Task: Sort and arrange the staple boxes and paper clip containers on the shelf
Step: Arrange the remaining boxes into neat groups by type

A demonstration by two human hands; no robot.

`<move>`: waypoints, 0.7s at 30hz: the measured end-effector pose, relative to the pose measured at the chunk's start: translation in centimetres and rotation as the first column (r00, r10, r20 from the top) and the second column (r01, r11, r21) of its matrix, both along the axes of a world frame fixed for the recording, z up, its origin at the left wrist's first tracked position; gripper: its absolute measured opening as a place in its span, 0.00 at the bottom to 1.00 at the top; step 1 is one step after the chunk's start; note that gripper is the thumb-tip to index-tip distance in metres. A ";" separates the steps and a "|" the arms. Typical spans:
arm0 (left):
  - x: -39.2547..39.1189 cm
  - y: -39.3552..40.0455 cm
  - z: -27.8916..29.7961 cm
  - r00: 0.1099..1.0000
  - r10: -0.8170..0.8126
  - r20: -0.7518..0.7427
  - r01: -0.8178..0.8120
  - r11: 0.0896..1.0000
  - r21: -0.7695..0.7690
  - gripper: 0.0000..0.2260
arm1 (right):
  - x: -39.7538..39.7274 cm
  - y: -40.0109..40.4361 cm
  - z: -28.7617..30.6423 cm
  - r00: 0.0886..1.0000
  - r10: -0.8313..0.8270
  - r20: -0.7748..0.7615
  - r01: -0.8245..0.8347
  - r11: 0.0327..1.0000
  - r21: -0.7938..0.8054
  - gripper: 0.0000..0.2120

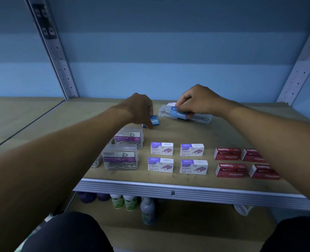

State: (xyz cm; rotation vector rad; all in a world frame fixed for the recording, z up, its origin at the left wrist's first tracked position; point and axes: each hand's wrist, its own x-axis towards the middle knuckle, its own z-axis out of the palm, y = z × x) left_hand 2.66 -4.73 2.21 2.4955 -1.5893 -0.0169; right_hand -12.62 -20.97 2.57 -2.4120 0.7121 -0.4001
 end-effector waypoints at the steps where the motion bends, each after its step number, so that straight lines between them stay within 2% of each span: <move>1: -0.2 0.0 0.0 1.000 -0.009 -0.006 0.009 1.000 -0.003 0.16 | -0.2 0.1 0.1 1.000 0.010 -0.004 -0.010 1.000 0.016 0.05; 10: -2.1 0.3 0.8 0.992 -0.063 -0.109 0.064 0.998 0.010 0.15 | -1.7 0.6 0.3 0.987 0.108 -0.121 -0.104 0.994 0.039 0.06; 21: -2.0 0.4 1.1 0.987 -0.086 -0.139 0.089 0.996 0.011 0.10 | -2.3 0.7 -0.4 0.986 0.127 -0.109 -0.114 0.986 0.120 0.08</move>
